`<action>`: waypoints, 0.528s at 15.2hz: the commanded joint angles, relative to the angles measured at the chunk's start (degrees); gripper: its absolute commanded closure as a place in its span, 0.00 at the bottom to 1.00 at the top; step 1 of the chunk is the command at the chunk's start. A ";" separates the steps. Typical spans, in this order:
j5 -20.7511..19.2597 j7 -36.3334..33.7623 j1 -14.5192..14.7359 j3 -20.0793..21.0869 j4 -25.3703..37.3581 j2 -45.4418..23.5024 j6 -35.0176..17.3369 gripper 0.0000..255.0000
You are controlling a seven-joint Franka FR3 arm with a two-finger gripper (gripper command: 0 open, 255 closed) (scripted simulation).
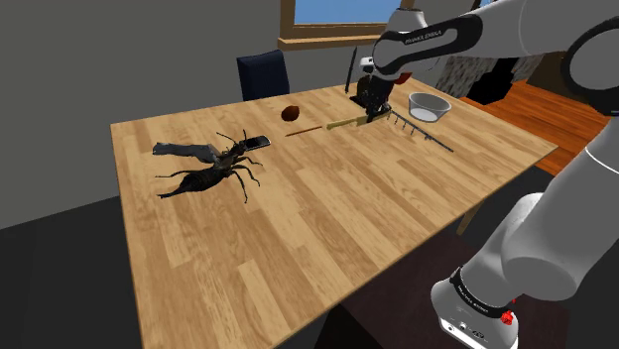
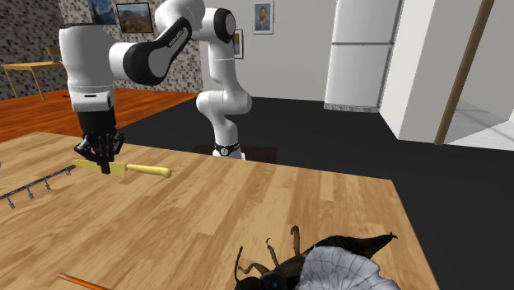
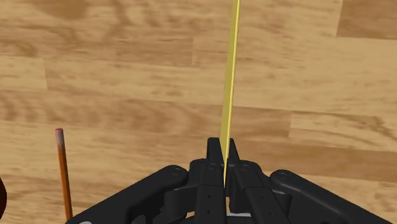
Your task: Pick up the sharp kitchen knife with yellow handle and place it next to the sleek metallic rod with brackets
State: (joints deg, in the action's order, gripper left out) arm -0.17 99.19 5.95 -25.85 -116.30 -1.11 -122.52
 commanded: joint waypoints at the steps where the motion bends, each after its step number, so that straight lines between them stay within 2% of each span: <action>1: 2.23 3.76 -1.45 -1.26 4.38 -3.66 1.10 1.00; 8: 9.91 14.46 -8.53 -3.18 19.78 -16.37 5.61 1.00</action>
State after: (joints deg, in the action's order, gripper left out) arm 8.65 112.27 -1.48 -28.91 -99.00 -15.60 -117.80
